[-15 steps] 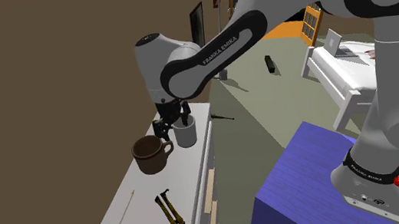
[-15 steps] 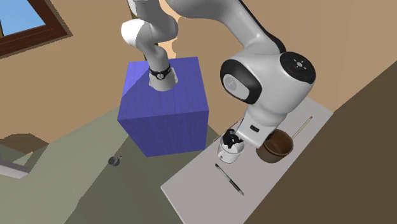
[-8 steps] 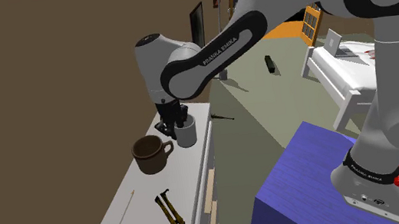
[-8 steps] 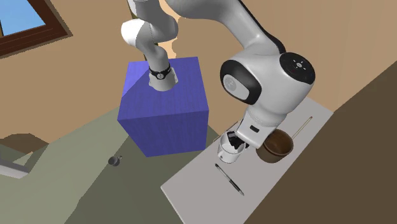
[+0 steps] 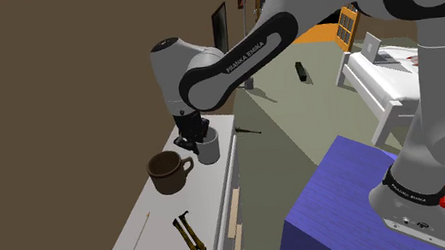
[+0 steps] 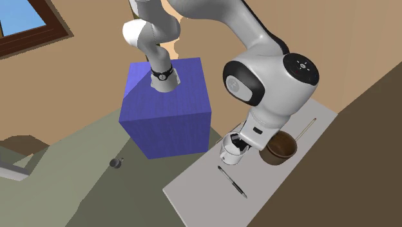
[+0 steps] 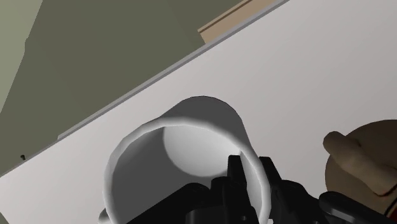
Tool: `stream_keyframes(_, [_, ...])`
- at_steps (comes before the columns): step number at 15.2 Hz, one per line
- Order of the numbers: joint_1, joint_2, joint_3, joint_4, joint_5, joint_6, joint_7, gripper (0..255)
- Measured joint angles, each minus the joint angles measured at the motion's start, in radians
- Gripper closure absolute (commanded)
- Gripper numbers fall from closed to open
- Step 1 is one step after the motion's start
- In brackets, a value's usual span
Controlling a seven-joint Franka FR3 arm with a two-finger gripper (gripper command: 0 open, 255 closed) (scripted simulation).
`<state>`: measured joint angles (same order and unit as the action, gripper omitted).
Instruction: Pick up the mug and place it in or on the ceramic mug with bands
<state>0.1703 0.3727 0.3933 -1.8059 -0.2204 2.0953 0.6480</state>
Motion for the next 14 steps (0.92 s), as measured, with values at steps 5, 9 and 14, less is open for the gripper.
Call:
stream_keyframes(5, [-0.003,-0.023,0.006,0.023,0.013,-0.044,-0.009,255])
stream_keyframes(9, [-0.005,-0.046,0.01,0.047,0.026,-0.088,-0.019,255])
stream_keyframes(14, [-0.008,-0.068,0.014,0.087,0.039,-0.148,-0.031,255])
